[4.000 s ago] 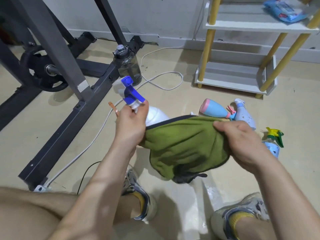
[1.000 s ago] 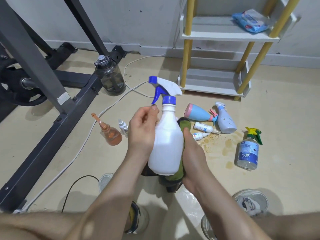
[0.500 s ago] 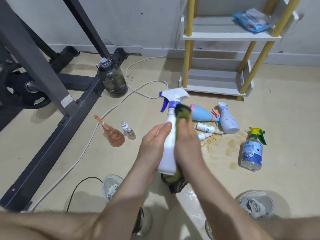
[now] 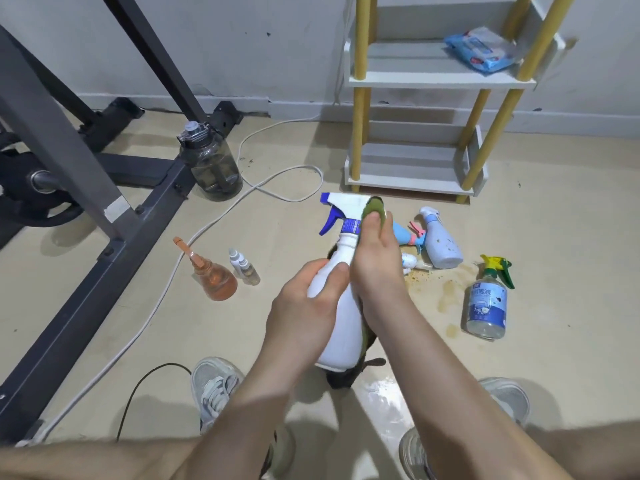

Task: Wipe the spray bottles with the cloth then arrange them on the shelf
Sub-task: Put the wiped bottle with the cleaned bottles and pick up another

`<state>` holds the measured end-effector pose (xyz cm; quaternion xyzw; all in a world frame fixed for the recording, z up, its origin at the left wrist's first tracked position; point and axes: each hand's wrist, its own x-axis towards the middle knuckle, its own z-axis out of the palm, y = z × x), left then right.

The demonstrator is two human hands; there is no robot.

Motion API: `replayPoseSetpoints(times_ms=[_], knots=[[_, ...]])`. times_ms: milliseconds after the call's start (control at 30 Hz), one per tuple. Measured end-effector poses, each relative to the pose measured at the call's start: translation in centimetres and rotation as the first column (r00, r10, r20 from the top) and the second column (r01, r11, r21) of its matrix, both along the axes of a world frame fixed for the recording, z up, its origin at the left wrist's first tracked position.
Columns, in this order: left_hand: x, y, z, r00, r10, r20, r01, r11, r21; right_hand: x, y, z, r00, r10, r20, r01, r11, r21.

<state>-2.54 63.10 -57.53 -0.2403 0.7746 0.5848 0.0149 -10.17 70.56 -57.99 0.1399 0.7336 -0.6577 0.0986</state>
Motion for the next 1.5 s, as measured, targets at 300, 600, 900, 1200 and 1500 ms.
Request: replayPoseSetpoints(times_ms=[300,600,900,1200,1500], knots=[[-0.7,-0.1,-0.5,0.986,0.126,-0.108,-0.129,0.991,-0.025,6.1,0.4,-1.1,0.844,0.384,-0.374,-0.281,0.911,0.301],[-0.4,-0.7,2.1,0.992,-0.061,-0.107,0.044,0.986,-0.16,2.9,0.7,1.6,0.993,-0.08,0.081,0.102,0.946,-0.307],[-1.1,-1.0,0.7,0.992,0.021,-0.124,-0.017,0.999,0.032,6.2,-0.1,2.1,0.903,0.276,-0.329,-0.279,0.959,0.041],[-1.1,-1.2,1.4,0.966,0.201,-0.16,-0.115,0.896,0.43,4.0,0.4,2.5,1.0,0.021,0.01,-0.015,0.914,-0.405],[-0.6,-0.4,0.9,0.969,0.103,-0.224,-0.122,0.99,-0.075,5.3,0.1,1.4,0.892,0.312,-0.327,-0.301,0.95,0.085]])
